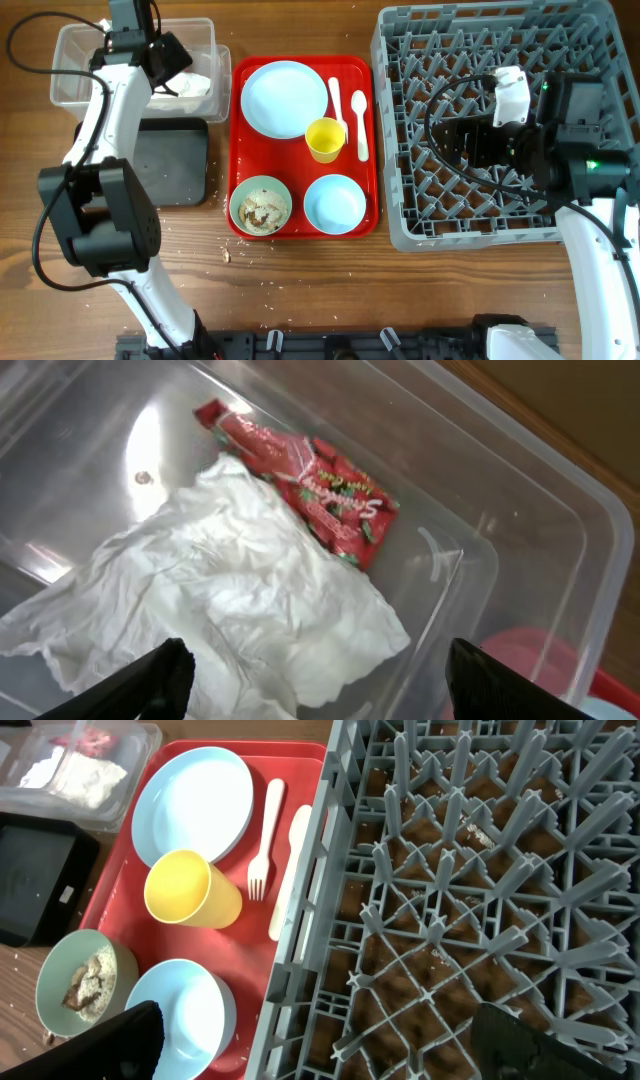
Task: Sort waste into correct bins and load items into the dishwasher rack
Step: 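Carry the wrapper and napkin left and drop them into the clear bin, then grasp the yellow cup with the left gripper and lift it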
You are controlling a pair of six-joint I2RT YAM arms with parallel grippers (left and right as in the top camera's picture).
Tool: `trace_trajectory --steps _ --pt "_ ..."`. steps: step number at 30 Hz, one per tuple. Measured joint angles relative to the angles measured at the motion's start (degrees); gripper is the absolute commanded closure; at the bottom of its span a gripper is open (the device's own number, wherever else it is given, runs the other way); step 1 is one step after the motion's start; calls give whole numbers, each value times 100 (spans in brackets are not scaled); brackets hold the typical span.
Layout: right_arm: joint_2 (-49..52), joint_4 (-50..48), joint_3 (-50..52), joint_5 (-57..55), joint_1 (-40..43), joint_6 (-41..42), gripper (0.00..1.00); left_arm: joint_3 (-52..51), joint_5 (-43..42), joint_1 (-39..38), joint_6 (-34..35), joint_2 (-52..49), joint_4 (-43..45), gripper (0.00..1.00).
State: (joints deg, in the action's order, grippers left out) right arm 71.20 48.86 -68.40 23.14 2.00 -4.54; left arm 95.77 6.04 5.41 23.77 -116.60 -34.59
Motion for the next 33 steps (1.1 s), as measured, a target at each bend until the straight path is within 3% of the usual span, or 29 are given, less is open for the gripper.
trace_trajectory --steps 7,12,18,22,27,30,32,33 --pt "0 -7 0 0 0 0 0 35 -1325 -186 -566 697 -809 21" --pt "0 -7 0 0 0 0 0 129 -2245 -1106 -1327 1008 -1843 20" --pt "0 -7 0 0 0 0 0 127 -2334 -2212 -2260 579 -2039 19" --pt "0 -2 0 0 0 46 0 127 -2199 -2485 -2465 177 -1978 21" --pt "2 -2 0 -2 0 85 0 127 -2116 -2662 -2542 -197 -1978 39" --pt "0 0 0 -2 0 85 0 127 -2094 -2750 -2566 -363 -1976 75" --pt "0 -2 0 0 0 85 0 127 -2090 -2780 -2590 -476 -1976 93" --pt "0 0 0 0 0 85 0 127 -2092 -2780 -2555 -494 -1974 96"
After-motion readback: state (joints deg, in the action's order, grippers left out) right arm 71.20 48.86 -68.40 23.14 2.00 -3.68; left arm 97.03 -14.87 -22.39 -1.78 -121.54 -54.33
